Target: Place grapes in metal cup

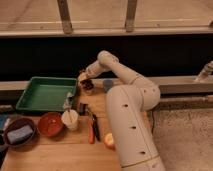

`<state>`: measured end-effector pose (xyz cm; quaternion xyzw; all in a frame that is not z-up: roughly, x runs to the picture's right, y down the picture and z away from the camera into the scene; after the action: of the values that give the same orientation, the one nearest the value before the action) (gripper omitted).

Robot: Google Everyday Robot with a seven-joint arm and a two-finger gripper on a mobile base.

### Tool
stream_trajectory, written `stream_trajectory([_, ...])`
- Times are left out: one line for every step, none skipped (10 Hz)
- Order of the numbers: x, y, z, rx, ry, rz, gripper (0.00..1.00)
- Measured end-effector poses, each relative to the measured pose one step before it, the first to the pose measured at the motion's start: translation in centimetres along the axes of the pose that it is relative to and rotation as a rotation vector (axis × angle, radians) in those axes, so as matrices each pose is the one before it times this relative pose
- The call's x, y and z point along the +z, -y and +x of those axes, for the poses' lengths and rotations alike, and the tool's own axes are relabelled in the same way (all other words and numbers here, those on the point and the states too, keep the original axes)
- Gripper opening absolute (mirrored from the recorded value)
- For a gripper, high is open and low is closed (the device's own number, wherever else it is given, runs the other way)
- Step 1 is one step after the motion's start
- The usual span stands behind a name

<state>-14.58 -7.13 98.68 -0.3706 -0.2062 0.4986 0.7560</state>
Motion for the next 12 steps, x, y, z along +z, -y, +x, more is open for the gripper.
stream_trajectory([-0.11, 0.361, -0.164, -0.00282, 0.00234, 0.00604, 0.73])
stream_trajectory([-0.212, 0.304, -0.177, -0.00434, 0.00434, 0.00638, 0.79])
stream_trajectory([-0.006, 0.008, -0.085, -0.00473, 0.00303, 0.00391, 0.8])
stream_trajectory([-0.292, -0.055, -0.124, -0.00319, 0.00643, 0.00536, 0.8])
stream_trajectory([-0.294, -0.035, 0.014, -0.00108, 0.00411, 0.00475, 0.8])
stream_trajectory([-0.578, -0.11, 0.03, -0.00127, 0.00636, 0.00791, 0.8])
stream_trajectory([-0.359, -0.192, 0.006, -0.00219, 0.00436, 0.00517, 0.8])
stream_trajectory([-0.4, -0.244, -0.051, -0.00297, 0.00628, 0.00575, 0.8])
stream_trajectory([-0.607, -0.132, -0.142, -0.00125, 0.00883, 0.00717, 0.8])
stream_trajectory([-0.234, 0.168, 0.133, 0.00266, 0.00117, 0.00317, 0.8])
stream_trajectory([0.054, -0.062, -0.007, -0.0003, -0.00071, -0.00083, 0.8])
stream_trajectory([0.181, -0.219, -0.072, -0.00193, -0.00141, -0.00248, 0.8])
